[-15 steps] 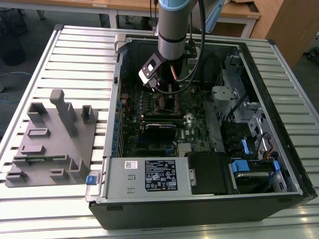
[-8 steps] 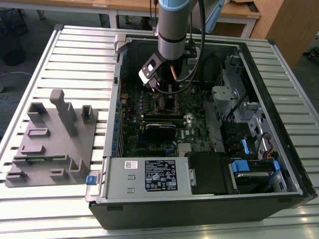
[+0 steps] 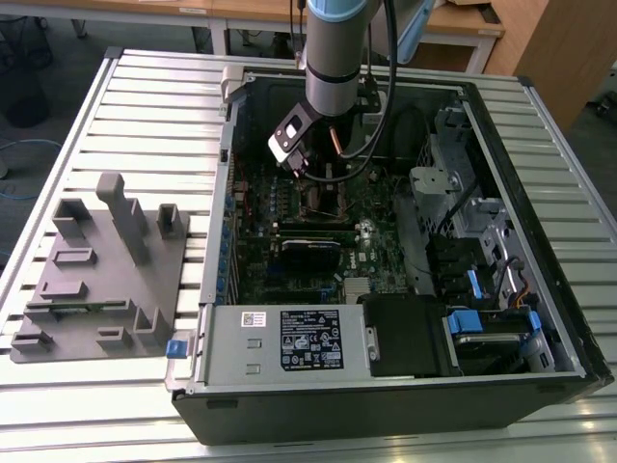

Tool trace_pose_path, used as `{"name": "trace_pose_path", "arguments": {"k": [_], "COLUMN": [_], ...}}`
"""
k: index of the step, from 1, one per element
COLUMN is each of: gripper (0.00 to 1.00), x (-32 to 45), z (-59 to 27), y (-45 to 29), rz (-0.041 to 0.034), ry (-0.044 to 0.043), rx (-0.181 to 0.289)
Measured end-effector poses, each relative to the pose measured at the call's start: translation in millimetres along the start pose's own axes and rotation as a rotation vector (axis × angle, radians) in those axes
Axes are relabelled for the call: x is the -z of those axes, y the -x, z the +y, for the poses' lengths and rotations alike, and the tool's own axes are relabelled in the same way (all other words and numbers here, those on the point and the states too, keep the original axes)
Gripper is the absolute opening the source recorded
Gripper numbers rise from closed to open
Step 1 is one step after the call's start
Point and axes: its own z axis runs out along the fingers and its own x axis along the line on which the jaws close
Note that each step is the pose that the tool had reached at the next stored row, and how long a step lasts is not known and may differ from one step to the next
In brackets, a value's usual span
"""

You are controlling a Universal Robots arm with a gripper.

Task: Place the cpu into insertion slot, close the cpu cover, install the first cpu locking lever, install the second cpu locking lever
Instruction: 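Place the cpu into insertion slot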

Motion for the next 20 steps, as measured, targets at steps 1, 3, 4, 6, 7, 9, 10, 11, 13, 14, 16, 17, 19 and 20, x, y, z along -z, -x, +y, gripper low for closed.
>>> {"name": "trace_pose_path", "arguments": {"k": [1,3,4,6,7,9,10,11,13,14,16,17,19,20], "gripper": [0.54,0.54,0.54,0.54,0.54,0.54,0.54,0.54,0.54,0.54,0.54,0.54,0.54,0.54], "x": [0.1,0.9,1.4,2.9,3.4,4.6,4.6,4.7,4.8,4.8,4.8,4.8,4.8,4.7], "z": [0.0,0.1,0.2,0.1,0.2,0.3,0.3,0.3,0.2,0.2,0.2,0.3,0.3,0.3], "y": [0.0,-0.1,-0.2,-0.1,-0.1,-0.1,-0.1,-0.1,-0.1,-0.1,-0.1,-0.1,-0.1,-0.1], "rz": [0.0003,0.0009,0.001,0.0001,0.0003,0.0001,0.0003,0.0003,0.0002,0.0001,-0.0003,-0.0005,-0.0006,-0.0005], "ry": [0.0002,0.0007,0.0007,0.0,0.0002,0.0001,0.0002,0.0002,0.0001,0.0001,0.0,0.0001,0.0001,0.0002], "rx": [0.0,0.0,0.0,0.0,0.0,0.0,0.0,0.0,0.0,-0.001,-0.005,-0.007,-0.01,-0.011]}}
